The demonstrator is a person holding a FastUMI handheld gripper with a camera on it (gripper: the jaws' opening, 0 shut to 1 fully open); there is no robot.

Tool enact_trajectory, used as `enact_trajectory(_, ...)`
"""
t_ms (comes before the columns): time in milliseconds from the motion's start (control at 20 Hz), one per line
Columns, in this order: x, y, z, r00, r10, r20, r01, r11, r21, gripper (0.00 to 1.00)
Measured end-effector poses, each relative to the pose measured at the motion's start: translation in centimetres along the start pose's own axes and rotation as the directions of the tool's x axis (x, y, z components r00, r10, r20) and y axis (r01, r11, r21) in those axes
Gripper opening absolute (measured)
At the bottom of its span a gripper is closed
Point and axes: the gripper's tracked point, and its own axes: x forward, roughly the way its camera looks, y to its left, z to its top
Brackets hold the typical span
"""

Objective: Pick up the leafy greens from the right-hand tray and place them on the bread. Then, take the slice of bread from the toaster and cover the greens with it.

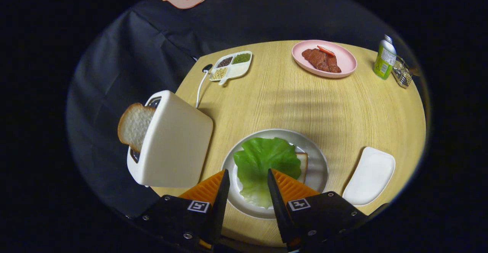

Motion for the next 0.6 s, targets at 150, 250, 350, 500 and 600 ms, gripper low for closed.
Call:
enact_trajectory(150,-2.4,2.7,2.5,1.0,0.003,0.031,-0.002,1.0,-0.031,0.68)
enact_trajectory(250,-3.6,4.9,3.8,0.999,0.029,0.032,-0.028,0.999,-0.032,0.75)
enact_trajectory(350,-4.4,6.7,4.8,0.999,0.022,0.036,-0.02,0.998,-0.052,0.79)
enact_trajectory(500,-4.9,9.9,5.8,1.0,0.017,0.024,-0.015,0.994,-0.104,0.82)
enact_trajectory(600,-4.7,11.9,6.1,1.0,0.013,0.01,-0.012,0.993,-0.116,0.83)
